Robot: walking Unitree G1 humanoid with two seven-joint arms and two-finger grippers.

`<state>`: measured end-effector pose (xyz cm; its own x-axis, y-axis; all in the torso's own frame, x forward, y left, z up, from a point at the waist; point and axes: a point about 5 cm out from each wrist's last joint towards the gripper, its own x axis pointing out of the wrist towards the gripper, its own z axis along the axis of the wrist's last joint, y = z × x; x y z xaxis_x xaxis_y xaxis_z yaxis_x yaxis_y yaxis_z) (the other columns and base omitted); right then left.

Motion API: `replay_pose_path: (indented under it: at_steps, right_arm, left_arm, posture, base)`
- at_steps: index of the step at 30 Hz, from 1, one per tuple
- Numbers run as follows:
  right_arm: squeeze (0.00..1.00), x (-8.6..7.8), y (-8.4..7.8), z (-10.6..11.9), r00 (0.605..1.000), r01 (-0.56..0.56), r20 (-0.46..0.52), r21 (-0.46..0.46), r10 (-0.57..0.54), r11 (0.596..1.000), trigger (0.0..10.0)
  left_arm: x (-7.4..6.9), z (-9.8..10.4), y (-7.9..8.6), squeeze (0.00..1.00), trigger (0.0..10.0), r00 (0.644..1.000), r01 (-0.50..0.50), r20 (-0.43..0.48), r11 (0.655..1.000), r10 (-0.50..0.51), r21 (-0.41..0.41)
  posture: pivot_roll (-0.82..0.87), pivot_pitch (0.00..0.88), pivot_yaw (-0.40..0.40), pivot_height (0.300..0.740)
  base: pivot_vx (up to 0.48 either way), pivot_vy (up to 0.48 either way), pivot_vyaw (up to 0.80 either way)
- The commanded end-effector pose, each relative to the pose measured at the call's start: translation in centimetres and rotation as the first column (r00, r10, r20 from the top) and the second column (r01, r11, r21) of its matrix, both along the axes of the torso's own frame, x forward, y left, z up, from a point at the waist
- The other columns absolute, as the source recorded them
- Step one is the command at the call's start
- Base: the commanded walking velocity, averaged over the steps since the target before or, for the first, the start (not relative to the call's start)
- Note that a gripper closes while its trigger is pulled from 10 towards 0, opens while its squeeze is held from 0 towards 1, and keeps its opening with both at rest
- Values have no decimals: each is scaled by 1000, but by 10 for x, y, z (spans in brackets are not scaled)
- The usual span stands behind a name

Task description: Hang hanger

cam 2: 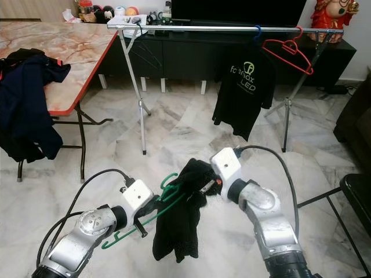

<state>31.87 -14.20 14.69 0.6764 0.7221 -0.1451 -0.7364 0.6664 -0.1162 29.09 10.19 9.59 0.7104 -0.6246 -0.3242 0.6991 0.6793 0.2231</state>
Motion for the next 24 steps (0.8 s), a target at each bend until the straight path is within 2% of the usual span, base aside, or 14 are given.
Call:
replay_pose_path:
  at_steps: [1, 4, 9, 13, 17, 19, 20, 21, 24]
  right_arm:
    - [0, -6, 8, 12, 995, -89, 54, 22, 88, 996, 10000]
    - [0, -13, 13, 6, 982, -184, 39, -38, 185, 982, 10000]
    - [0, -15, 10, -1, 978, -206, 12, -98, 209, 974, 10000]
    - [0, -17, 9, -2, 976, -216, 1, -104, 217, 971, 10000]
    - [0, -18, 10, -6, 973, -229, -15, -117, 229, 966, 10000]
    - [757, -23, 15, -6, 963, -271, -23, -99, 270, 957, 10000]
    - [757, -23, 15, -6, 963, -271, -23, -99, 270, 957, 10000]
    - [1000, -25, 17, -5, 960, -281, -25, -92, 280, 955, 10000]
    - [1000, -27, 17, -6, 957, -291, -29, -92, 290, 952, 10000]
  left_arm:
    - [3, 3, -1, 0, 10000, 1000, 1, 9, 1000, 0, -28]
    - [1, 6, -5, 0, 10000, 1000, 21, 12, 998, -21, -65]
    - [-5, 7, -10, 0, 10000, 998, 67, 7, 993, -67, -99]
    - [-4, 8, -9, 0, 10000, 998, 55, 15, 992, -54, -109]
    - [-3, 14, -12, 0, 10000, 998, 59, 23, 986, -56, -156]
    - [-3, 15, -13, 0, 10000, 998, 58, 22, 982, -55, -178]
    - [-3, 15, -13, 0, 10000, 998, 58, 22, 982, -55, -178]
    - [-2, 16, -13, 0, 10000, 998, 54, 23, 981, -51, -188]
    - [-2, 18, -13, 0, 10000, 999, 45, 26, 976, -41, -213]
  posture:
    - [39, 116, -22, 740]
    - [39, 114, -23, 740]
    - [36, 107, -22, 740]
    - [39, 107, -22, 740]
    - [37, 109, -22, 740]
    - [37, 112, -22, 740]
    - [37, 112, -22, 740]
    - [36, 113, -23, 740]
    - [37, 112, -23, 740]
  base:
    - [0, 0, 0]
    - [0, 0, 0]
    - [0, 0, 0]
    - [0, 0, 0]
    - [0, 0, 0]
    - [0, 0, 0]
    - [0, 0, 0]
    - [0, 0, 0]
    - [0, 0, 0]
